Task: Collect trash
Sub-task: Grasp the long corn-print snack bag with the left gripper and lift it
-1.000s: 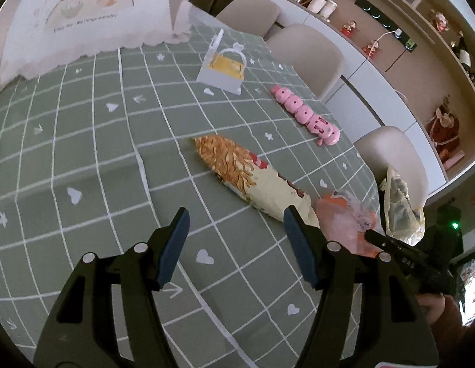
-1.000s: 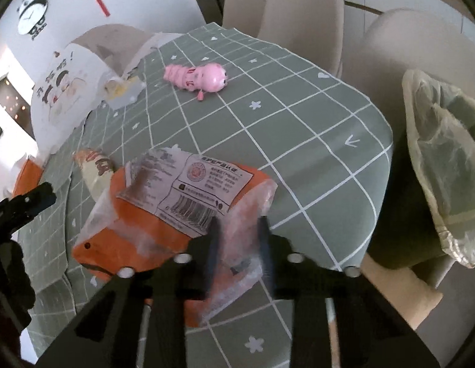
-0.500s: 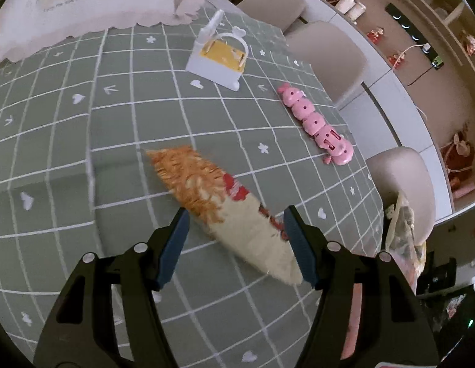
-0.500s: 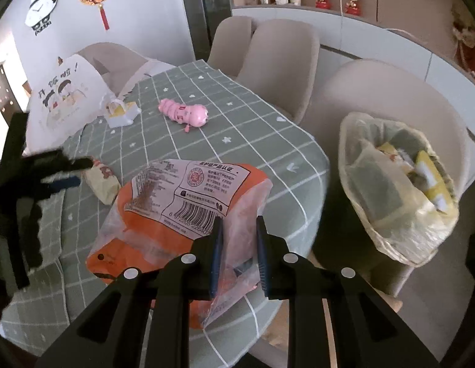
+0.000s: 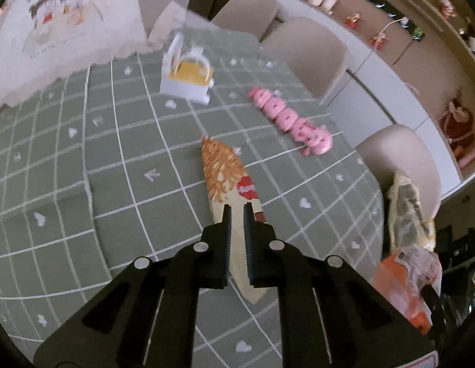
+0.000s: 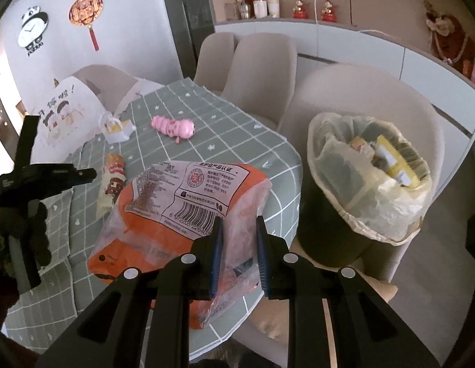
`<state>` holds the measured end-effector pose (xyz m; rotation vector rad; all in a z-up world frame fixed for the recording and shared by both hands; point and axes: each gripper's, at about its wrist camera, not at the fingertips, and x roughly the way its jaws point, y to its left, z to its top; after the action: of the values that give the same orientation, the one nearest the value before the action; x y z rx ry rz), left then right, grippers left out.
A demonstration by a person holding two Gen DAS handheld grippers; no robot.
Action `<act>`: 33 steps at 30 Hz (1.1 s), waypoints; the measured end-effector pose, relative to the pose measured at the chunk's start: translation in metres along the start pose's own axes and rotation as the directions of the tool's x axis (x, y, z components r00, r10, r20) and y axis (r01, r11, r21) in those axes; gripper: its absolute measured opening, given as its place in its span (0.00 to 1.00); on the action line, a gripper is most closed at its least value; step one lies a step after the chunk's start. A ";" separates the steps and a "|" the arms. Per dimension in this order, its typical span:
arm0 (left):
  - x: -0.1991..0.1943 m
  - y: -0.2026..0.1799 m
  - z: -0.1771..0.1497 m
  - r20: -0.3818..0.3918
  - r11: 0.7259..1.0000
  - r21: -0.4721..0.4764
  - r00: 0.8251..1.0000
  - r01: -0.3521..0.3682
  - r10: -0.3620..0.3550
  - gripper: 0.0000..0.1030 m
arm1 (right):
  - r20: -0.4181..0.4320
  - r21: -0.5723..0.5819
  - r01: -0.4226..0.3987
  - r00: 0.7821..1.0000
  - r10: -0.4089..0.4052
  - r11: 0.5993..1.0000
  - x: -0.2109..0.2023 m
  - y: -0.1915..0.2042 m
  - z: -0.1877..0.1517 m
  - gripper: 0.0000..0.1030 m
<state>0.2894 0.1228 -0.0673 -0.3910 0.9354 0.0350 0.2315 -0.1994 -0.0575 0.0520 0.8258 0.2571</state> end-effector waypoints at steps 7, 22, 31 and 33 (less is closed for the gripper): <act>-0.079 -0.038 0.020 0.194 0.992 0.127 0.980 0.022 -0.046 0.07 | 0.111 -0.035 -0.020 0.994 0.024 0.999 -0.039 -0.004 0.034 0.20; -0.114 -0.101 0.036 0.256 0.964 0.242 0.951 0.112 -0.175 0.14 | 0.270 -0.032 0.030 0.963 -0.020 0.999 -0.097 -0.060 0.095 0.20; -0.023 -0.008 0.005 0.121 0.999 -0.052 0.993 -0.006 0.013 0.49 | 0.227 0.060 0.032 0.973 -0.045 0.998 -0.082 -0.099 0.082 0.20; -0.004 -0.003 -0.003 0.080 0.997 -0.068 0.996 -0.020 0.025 0.49 | 0.211 0.073 0.029 0.977 -0.044 0.997 -0.077 -0.101 0.077 0.20</act>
<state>0.2851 0.1199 -0.0651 -0.4383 0.8604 0.1022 0.2591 -0.3118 0.0354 0.1275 0.6222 0.1838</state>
